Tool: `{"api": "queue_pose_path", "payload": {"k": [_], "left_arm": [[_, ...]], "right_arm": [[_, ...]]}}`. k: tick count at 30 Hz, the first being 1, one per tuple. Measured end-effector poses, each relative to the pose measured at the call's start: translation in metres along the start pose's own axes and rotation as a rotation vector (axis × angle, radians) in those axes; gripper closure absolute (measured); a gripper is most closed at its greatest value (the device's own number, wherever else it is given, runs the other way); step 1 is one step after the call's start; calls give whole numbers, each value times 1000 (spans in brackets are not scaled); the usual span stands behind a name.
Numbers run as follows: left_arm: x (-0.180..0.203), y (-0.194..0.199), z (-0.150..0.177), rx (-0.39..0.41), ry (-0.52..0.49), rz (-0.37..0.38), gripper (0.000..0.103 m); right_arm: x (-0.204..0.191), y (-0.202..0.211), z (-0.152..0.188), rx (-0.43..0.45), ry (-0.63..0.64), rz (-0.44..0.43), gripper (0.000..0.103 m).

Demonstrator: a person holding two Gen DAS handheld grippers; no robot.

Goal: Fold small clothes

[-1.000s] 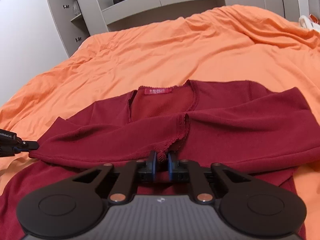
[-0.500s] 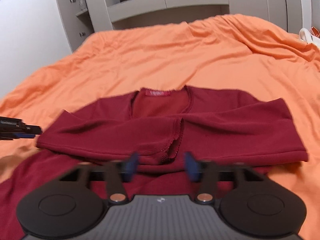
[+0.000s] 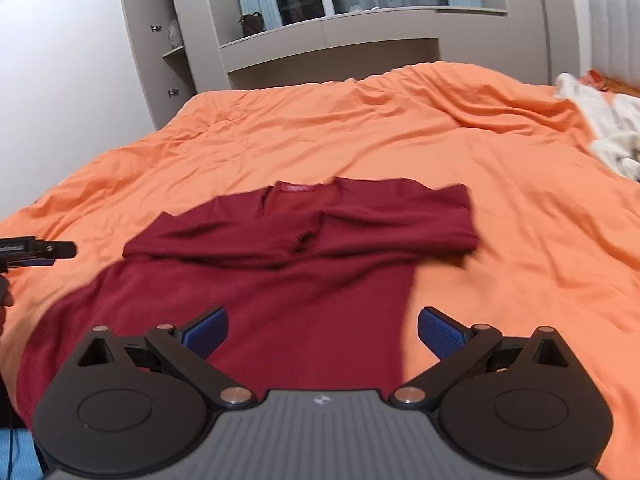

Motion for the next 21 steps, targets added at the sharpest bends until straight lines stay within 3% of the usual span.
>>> {"api": "queue_pose_path", "payload": {"k": [7,10,14,18,21], "left_arm": [[9,43,49,-14,-48,91,1],[7,48,64,-62,-36,117,8],[8,49,72,-92,-27,142,23],[16,54,77,-117,-36,195,30],[17,58,82,-131,-13,185,39]], "right_arm": [[13,55,42,-4,-48,19,0],[15,66,56,-10,-91,14,2],[18,74,72,-25,-137,34,17],[15,79,82,-39,-140,37,28],[12,83,89,-43,-154,40,41]]}}
Point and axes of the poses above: each gripper's, at about its wrist camera, not at the fingertips, and y roughly against the way its jaws point, x to its right, z to its underside, the point moved 6 cm from there along -y, roughly the way its jaws point, and after that the axes turned 6 degrees about x, right-handed, at the moved point
